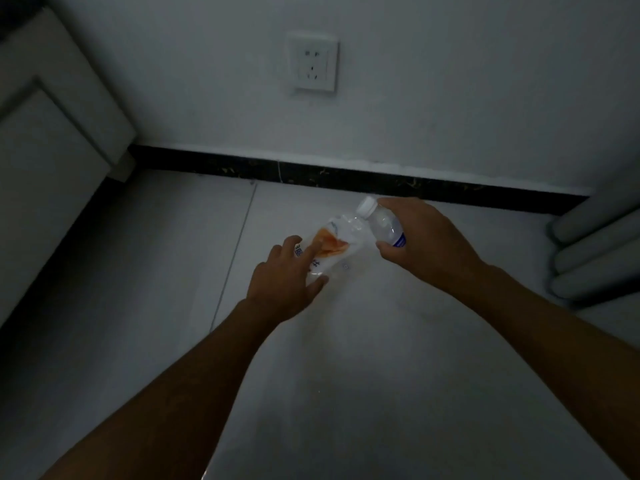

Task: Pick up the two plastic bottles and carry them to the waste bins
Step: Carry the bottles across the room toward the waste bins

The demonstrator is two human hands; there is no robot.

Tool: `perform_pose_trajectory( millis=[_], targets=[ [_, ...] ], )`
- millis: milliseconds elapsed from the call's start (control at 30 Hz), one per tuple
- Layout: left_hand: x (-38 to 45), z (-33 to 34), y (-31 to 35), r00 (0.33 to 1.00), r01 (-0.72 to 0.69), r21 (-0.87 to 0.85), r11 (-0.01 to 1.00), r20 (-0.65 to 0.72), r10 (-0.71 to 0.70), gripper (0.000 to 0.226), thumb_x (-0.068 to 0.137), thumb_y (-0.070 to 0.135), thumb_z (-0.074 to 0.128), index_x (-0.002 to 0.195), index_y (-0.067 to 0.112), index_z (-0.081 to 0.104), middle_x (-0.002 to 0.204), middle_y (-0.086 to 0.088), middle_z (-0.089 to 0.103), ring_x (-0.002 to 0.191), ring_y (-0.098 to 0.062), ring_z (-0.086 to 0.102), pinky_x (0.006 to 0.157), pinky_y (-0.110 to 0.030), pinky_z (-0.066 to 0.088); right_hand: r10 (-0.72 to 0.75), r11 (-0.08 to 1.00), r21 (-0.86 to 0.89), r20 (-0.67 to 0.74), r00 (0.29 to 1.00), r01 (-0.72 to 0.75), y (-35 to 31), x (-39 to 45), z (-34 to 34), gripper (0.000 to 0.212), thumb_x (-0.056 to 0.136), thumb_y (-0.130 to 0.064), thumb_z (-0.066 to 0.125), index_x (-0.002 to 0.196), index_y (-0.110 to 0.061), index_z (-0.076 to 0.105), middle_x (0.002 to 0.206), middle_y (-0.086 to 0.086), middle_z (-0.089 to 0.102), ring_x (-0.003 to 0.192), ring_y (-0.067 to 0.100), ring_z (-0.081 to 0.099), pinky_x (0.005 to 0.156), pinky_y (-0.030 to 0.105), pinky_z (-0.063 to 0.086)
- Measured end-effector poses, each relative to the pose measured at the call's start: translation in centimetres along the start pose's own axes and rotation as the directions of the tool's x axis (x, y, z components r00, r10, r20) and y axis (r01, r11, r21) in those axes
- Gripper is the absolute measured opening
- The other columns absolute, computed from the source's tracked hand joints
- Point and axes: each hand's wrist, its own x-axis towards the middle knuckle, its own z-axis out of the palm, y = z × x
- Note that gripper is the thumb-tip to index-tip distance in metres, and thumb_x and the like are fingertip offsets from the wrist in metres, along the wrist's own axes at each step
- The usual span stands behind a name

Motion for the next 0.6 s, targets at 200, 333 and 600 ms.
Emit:
perform_pose_trajectory(
  millis=[200,333,600],
  targets=[
    [0.3,-9.5,2.6,0.997,0.005,0.004,1.000,-0.071,-0.005,0.070,0.089,0.063,0.043,0.149,0.036,0.021,0.152,-0.010,0.025,0.131,-0.031,0.036,0.091,-0.047,0.046,-0.024,1.000,0.013,-0.081,0.996,0.026,-3.8,1.4,-8.8,0.056,0.072,-0.029,0.068,0.124,-0.022,0.048,0.115,0.006,0.059,0.104,0.025,0.054,0.085,0.044,0.049],
    [-0.2,-18.8,4.8,0.992,-0.016,-0.006,1.000,-0.124,0.015,0.071,0.087,0.065,0.041,0.149,0.037,0.021,0.150,-0.010,0.028,0.131,-0.031,0.036,0.090,-0.050,0.049,-0.029,0.999,0.023,-0.110,0.993,0.032,-7.6,2.4,-16.8,0.054,0.072,-0.032,0.062,0.122,-0.020,0.049,0.112,0.007,0.059,0.100,0.025,0.055,0.084,0.046,0.050],
    [-1.6,-44.0,11.3,0.963,-0.071,0.053,0.996,-0.257,0.082,0.068,0.087,0.067,0.039,0.146,0.036,0.027,0.150,-0.006,0.028,0.129,-0.029,0.037,0.086,-0.048,0.048,-0.048,0.997,0.050,-0.222,0.974,0.060,-18.5,3.7,-37.7,0.056,0.072,-0.028,0.068,0.124,-0.022,0.048,0.115,0.005,0.060,0.101,0.023,0.056,0.086,0.045,0.050]
  ],
)
